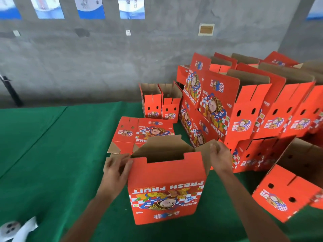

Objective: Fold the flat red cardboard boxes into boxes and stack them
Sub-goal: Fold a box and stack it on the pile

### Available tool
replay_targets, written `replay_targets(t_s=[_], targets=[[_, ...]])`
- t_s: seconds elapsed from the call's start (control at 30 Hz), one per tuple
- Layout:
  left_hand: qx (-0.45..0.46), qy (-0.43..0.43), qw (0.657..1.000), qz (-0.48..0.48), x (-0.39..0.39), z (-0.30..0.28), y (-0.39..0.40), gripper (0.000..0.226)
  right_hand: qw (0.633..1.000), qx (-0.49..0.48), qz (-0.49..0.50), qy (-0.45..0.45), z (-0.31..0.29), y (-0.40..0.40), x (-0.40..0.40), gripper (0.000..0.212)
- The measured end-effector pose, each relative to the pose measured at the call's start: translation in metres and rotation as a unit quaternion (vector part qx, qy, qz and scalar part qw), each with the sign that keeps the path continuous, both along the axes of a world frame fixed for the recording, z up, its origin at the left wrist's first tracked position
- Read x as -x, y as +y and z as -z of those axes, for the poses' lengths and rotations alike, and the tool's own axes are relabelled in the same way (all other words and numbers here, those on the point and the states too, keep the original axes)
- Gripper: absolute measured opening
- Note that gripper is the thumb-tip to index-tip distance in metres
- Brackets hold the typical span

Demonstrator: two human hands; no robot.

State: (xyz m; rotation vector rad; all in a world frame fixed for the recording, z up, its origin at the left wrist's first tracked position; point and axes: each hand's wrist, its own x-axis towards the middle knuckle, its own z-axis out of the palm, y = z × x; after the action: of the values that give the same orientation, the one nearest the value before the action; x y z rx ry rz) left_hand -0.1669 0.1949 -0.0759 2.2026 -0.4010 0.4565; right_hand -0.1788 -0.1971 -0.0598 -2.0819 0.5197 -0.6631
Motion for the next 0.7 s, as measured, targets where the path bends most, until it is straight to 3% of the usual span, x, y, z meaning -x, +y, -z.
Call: replay_targets(t_s=[0.07,0.17,0.23,0.3,0.4,0.53,0.6,0.7], targets=[[-0.056,-0.004,0.998,-0.042,-0.006,-0.001,-0.012,0.040,0.999,0.002,-0.026,-0.021,-0.005,0.001,0.003,0.026],[-0.198,0.076,0.974,-0.086,-0.013,-0.004,-0.019,0.070,0.994,-0.032,-0.086,-0.061,-0.010,0.010,0.012,0.027],[-0.234,0.136,0.954,-0.126,-0.015,-0.006,-0.020,0.086,0.980,-0.063,-0.167,-0.086,-0.012,0.019,0.020,0.029],[-0.210,0.149,0.952,-0.166,-0.013,-0.008,-0.023,0.105,0.968,-0.072,-0.230,-0.076,-0.011,0.029,0.027,0.033],[-0.179,0.105,0.959,-0.194,-0.006,-0.014,-0.030,0.124,0.957,-0.079,-0.274,-0.060,-0.009,0.043,0.033,0.039],[-0.090,0.001,0.991,-0.102,0.003,-0.022,-0.038,0.114,0.955,-0.067,-0.285,-0.051,-0.018,0.050,0.022,0.022],[-0.051,-0.045,0.996,-0.051,0.006,-0.022,-0.039,0.107,0.951,-0.118,-0.283,-0.041,-0.028,0.052,0.013,0.008],[-0.005,-0.079,0.997,-0.010,0.011,-0.020,-0.038,0.105,0.941,-0.153,-0.301,-0.001,-0.040,0.050,-0.004,0.017]])
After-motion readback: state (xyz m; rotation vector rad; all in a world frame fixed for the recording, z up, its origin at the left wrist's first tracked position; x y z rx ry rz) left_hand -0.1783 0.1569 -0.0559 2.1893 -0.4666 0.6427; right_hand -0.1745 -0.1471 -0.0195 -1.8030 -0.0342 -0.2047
